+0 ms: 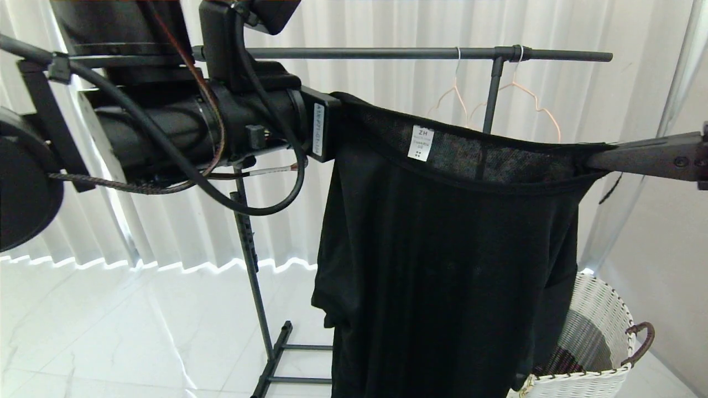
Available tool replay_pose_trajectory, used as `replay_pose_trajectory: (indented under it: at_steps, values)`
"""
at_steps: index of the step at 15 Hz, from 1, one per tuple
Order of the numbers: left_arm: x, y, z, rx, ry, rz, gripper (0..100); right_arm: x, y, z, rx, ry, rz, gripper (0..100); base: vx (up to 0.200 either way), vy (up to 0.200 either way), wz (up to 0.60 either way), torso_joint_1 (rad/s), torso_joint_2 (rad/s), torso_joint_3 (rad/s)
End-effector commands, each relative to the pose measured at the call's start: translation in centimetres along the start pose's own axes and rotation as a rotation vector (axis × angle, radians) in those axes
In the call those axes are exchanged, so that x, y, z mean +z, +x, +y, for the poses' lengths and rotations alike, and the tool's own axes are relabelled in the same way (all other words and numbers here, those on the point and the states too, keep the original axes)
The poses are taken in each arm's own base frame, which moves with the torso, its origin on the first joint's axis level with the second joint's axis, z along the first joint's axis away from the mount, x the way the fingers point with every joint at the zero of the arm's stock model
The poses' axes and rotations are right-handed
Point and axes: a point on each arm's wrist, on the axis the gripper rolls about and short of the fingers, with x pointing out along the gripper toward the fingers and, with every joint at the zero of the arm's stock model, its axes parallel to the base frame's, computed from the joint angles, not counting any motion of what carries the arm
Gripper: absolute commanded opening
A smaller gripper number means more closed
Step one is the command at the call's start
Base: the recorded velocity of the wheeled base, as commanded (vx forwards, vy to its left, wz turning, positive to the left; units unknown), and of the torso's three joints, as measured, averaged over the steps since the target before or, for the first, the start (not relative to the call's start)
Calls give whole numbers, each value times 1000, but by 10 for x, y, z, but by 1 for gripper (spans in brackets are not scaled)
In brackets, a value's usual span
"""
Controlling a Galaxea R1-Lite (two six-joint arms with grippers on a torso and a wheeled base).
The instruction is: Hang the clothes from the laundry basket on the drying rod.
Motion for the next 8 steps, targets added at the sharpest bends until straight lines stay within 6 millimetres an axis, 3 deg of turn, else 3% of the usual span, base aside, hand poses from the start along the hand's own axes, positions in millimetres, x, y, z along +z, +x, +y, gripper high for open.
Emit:
replay_pose_trajectory:
  at_steps: [1, 3, 8]
  values:
    - [0, 30, -11, -36, 1, -6, 0, -2, -21, 15, 77, -11, -36, 0, 0, 0, 0, 0, 0, 0]
    - [5, 40, -15, -47, 2, -26, 0, -4, -21, 18, 94, -12, -29, 0, 0, 0, 0, 0, 0, 0]
    - [4, 40, -15, -43, 2, -19, 0, -4, -20, 17, 88, -11, -26, 0, 0, 0, 0, 0, 0, 0]
